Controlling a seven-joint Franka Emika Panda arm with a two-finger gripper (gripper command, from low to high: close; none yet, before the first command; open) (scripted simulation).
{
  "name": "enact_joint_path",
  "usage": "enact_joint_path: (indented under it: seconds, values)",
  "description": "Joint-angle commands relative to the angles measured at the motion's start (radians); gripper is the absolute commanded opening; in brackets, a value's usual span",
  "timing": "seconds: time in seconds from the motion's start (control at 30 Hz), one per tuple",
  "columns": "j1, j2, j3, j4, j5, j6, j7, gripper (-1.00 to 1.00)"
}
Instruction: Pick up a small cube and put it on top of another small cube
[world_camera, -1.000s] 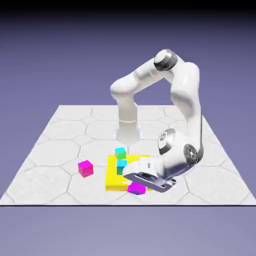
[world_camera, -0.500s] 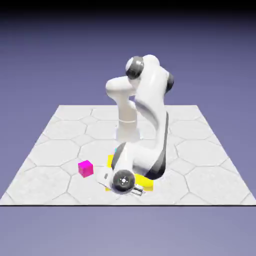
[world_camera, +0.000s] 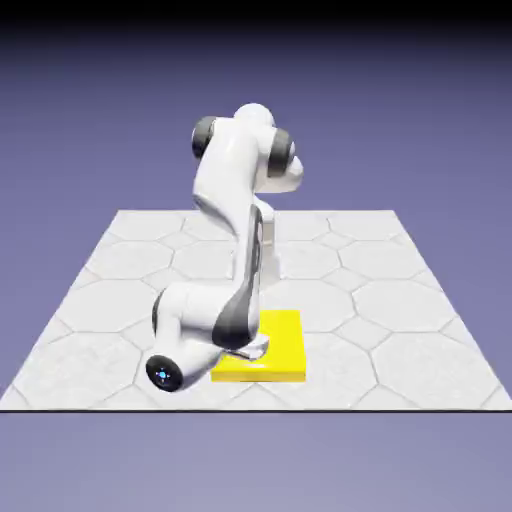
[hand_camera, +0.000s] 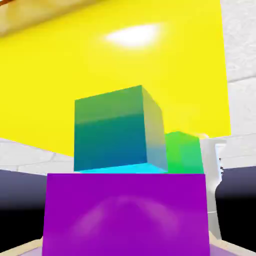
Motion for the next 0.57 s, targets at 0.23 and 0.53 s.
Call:
enact_joint_path:
  seconds: [0.23, 0.53]
  values:
    - [0.026, -0.075, 0.001, -0.233, -0.001, 0.157, -0.021, -1.0]
    - [0.0, 0.0, 0.0, 0.0, -0.001, 0.0, -0.001, 1.0]
